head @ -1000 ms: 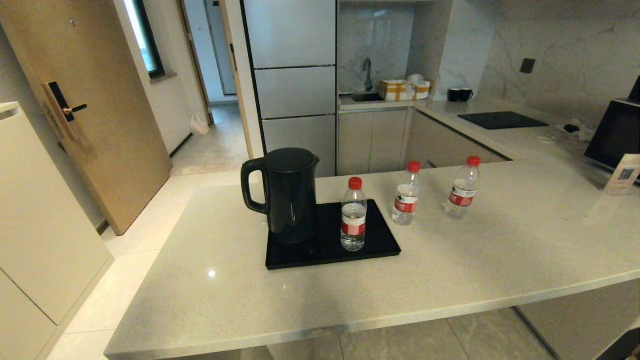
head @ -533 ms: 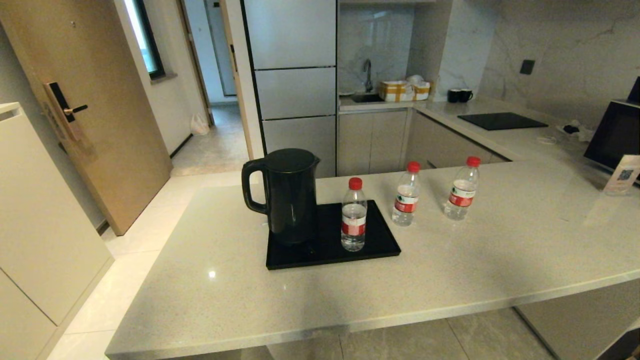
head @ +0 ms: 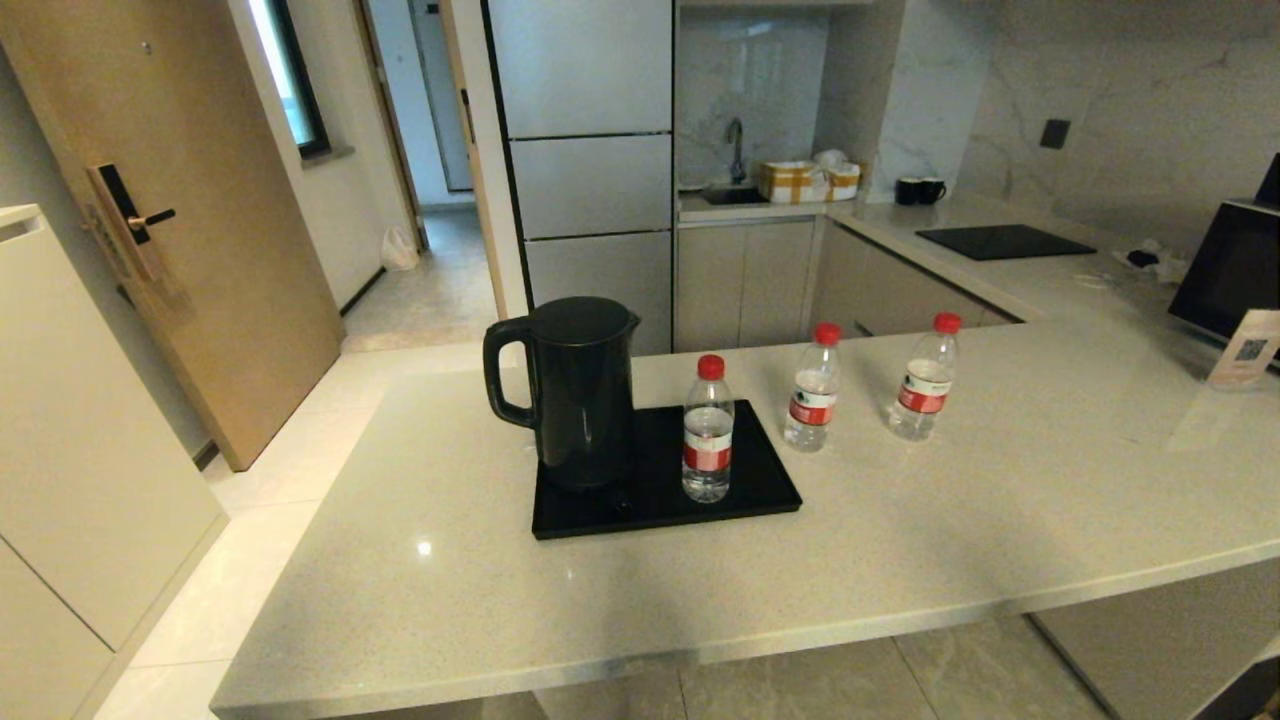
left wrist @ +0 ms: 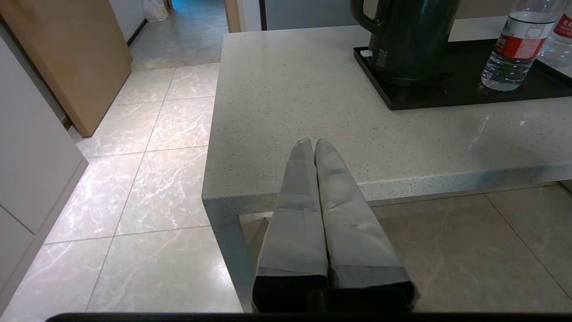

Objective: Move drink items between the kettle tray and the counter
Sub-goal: Pick up the bottled water

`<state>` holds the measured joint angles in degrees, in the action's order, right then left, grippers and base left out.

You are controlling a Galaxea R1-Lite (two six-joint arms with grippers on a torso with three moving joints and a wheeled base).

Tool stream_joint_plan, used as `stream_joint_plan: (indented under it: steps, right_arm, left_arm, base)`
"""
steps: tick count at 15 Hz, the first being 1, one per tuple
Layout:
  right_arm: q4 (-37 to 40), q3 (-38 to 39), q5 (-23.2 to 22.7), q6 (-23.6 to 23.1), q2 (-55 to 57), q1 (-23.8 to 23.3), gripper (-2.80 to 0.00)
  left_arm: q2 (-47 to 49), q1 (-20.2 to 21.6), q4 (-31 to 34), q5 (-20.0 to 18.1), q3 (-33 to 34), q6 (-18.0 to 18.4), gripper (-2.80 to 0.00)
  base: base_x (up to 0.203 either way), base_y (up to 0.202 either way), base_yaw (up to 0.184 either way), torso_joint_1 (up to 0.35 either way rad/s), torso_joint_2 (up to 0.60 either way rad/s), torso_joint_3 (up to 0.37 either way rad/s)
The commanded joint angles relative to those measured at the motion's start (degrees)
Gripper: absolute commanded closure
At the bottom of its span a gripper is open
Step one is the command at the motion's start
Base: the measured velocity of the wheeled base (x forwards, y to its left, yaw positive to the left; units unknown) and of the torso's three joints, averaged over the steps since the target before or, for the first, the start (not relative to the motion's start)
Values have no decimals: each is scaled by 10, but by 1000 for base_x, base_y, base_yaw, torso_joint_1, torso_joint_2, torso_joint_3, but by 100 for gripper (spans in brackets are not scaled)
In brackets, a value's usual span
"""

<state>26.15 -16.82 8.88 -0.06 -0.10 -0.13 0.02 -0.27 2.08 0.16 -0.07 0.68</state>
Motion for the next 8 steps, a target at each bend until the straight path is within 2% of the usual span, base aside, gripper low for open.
stream_joint_plan:
  steps: [1, 2, 3, 6, 8]
  right_arm:
    - [-250, 130, -20, -43, 1, 0, 0]
    - [-321, 155, -45, -51, 1, 0, 0]
    - [-342, 162, -62, -53, 1, 0, 0]
    - [-286, 169, -92, -37, 1, 0, 0]
    - [-262, 169, -92, -29, 1, 0, 0]
  left_arm:
    - [0, 0, 0, 0, 0, 0, 0]
    - [-1, 0, 0, 0, 0, 0, 0]
    - [-1, 0, 0, 0, 0, 0, 0]
    - [0, 0, 0, 0, 0, 0, 0]
    - [0, 0, 0, 0, 0, 0, 0]
  base:
    - [0, 0, 0, 0, 0, 0]
    - [0, 0, 0, 0, 0, 0]
    - [0, 0, 0, 0, 0, 0]
    - [0, 0, 0, 0, 0, 0]
    - [0, 0, 0, 0, 0, 0]
